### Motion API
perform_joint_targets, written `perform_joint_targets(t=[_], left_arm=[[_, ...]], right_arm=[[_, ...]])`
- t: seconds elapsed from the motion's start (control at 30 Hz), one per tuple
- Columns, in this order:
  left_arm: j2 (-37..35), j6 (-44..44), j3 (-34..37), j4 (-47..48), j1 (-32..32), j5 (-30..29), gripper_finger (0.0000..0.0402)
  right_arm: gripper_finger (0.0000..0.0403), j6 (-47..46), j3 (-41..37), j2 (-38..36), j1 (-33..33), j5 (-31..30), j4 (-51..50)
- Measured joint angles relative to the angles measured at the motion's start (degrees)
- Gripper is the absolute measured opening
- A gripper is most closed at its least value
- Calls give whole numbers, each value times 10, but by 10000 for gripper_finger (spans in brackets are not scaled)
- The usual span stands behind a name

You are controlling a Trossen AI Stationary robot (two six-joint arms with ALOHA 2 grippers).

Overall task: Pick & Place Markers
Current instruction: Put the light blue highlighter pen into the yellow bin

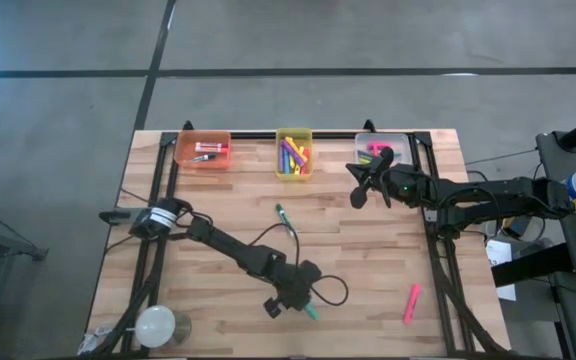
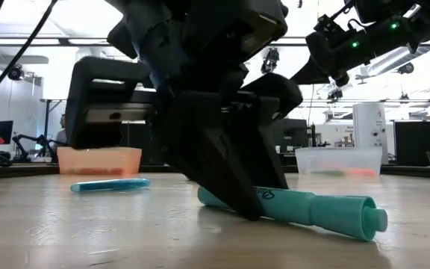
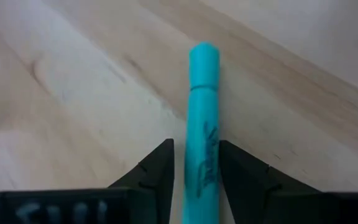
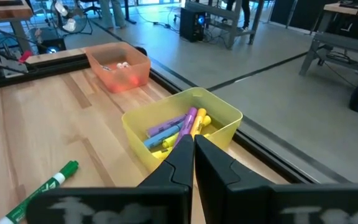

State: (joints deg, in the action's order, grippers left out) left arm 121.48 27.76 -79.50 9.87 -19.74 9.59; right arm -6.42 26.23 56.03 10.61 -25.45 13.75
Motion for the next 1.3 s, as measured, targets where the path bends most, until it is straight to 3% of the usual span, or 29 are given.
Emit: perform_joint_targets(t=[0.17,0.37,0.53,0.83,1.03,1.17,1.3], left_arm=[[-1,-59,-1,46,6,-7,111],[-18,-109,5,83,9,-24,57],[-60,-130,24,109,10,-117,52],[-274,-225,124,220,51,-291,52],[-438,-296,231,194,134,-373,52],[-480,-327,268,111,244,-353,52],[-462,-403,262,12,378,-205,52]], right_arm=[[9,0,-1,0,0,0,0],[9,0,-2,0,0,0,0],[9,0,-3,0,0,0,-1],[9,0,-6,0,0,0,-2],[9,0,-6,0,0,0,5],[9,-3,-6,0,0,0,17],[8,-7,-6,0,0,0,16]])
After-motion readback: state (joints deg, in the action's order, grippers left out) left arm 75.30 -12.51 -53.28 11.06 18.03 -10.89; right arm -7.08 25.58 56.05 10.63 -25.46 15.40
